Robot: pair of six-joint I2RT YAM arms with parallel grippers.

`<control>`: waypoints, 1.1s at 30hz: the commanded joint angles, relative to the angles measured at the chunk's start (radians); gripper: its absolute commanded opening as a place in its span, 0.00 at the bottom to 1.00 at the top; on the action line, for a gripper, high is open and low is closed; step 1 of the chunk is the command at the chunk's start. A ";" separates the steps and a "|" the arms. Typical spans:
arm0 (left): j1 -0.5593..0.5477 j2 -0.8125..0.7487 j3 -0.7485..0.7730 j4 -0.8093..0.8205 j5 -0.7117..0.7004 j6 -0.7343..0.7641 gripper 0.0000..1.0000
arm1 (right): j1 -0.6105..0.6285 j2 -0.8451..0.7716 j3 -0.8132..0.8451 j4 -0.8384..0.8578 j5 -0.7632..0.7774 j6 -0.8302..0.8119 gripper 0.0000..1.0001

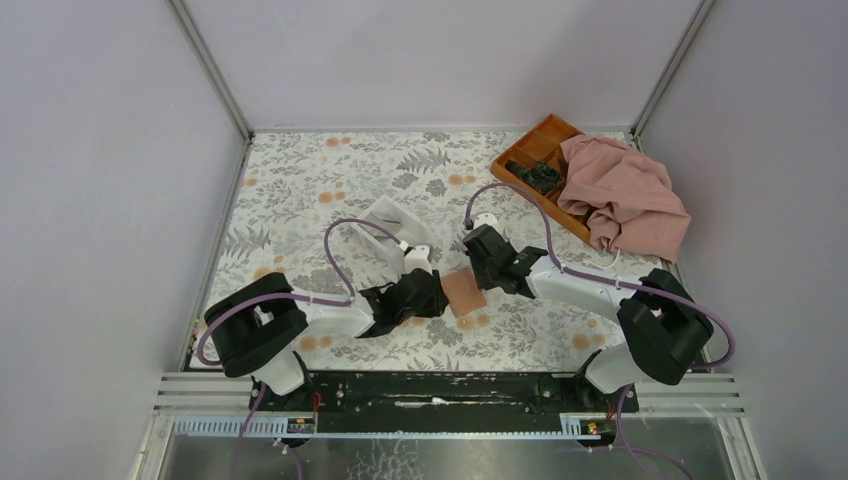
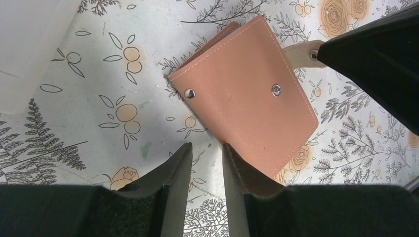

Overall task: Put the credit cards into the card holder
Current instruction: Close the card holder at the center of the board.

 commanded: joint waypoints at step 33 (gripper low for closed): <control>-0.013 0.072 0.019 -0.040 -0.001 0.003 0.36 | 0.093 0.069 0.056 0.018 -0.026 0.028 0.01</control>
